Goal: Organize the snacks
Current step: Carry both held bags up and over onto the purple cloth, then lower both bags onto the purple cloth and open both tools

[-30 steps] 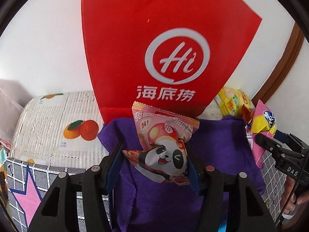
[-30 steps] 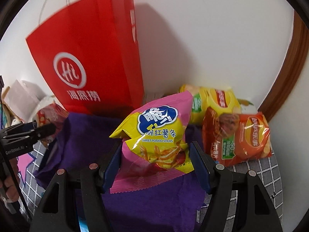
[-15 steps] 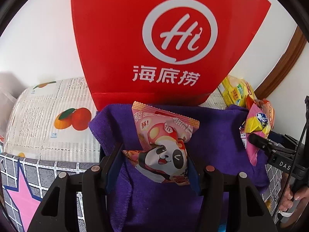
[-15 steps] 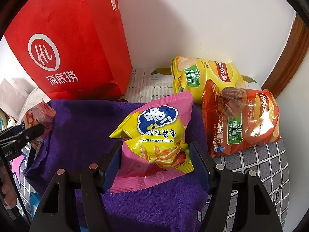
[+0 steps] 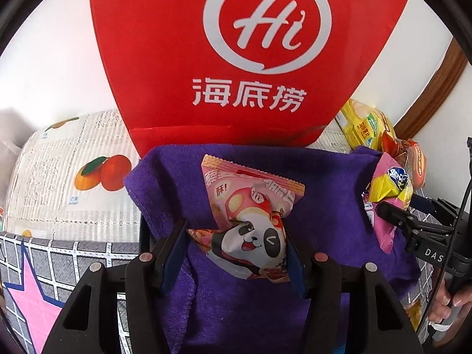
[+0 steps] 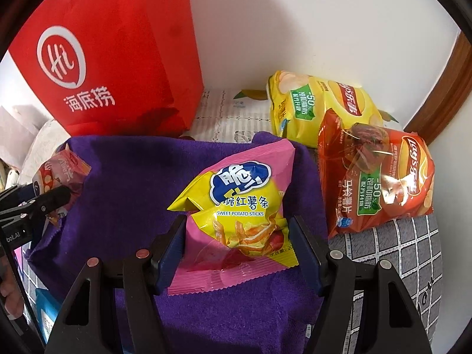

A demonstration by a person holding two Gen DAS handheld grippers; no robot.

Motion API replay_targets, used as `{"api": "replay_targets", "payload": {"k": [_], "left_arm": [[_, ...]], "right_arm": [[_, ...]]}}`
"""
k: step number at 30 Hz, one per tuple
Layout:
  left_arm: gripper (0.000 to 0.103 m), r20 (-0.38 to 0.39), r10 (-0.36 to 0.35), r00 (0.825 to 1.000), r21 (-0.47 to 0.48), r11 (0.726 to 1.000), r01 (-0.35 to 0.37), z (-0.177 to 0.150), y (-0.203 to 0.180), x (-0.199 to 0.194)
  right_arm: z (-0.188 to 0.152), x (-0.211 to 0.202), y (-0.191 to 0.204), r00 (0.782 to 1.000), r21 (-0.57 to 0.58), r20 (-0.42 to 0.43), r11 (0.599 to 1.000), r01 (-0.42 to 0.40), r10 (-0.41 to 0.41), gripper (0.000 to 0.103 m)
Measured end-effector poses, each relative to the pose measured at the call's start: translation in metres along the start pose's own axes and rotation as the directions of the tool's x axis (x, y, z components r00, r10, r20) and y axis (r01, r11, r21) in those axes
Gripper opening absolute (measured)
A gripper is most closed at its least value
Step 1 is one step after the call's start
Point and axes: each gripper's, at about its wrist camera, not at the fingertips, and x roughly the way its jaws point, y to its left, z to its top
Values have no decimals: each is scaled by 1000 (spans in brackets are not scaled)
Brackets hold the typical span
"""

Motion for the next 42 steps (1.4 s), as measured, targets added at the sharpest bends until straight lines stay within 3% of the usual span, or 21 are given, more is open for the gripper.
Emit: {"api": "replay_targets", "payload": {"k": [25, 33, 42], "left_arm": [[58, -80, -27, 996, -4, 1000, 27, -4, -11, 31], [58, -83, -29, 996, -4, 1000, 29, -5, -9, 30], [64, -124, -11, 992, -5, 1000, 10, -7, -10, 38]], "right_arm": [[-4, 15, 17, 999, -58, -47, 998, -3, 0, 70], [-4, 6, 19, 998, -57, -43, 998, -41, 39, 73], [-2, -19, 18, 997, -52, 69, 998, -26, 30, 73]]}}
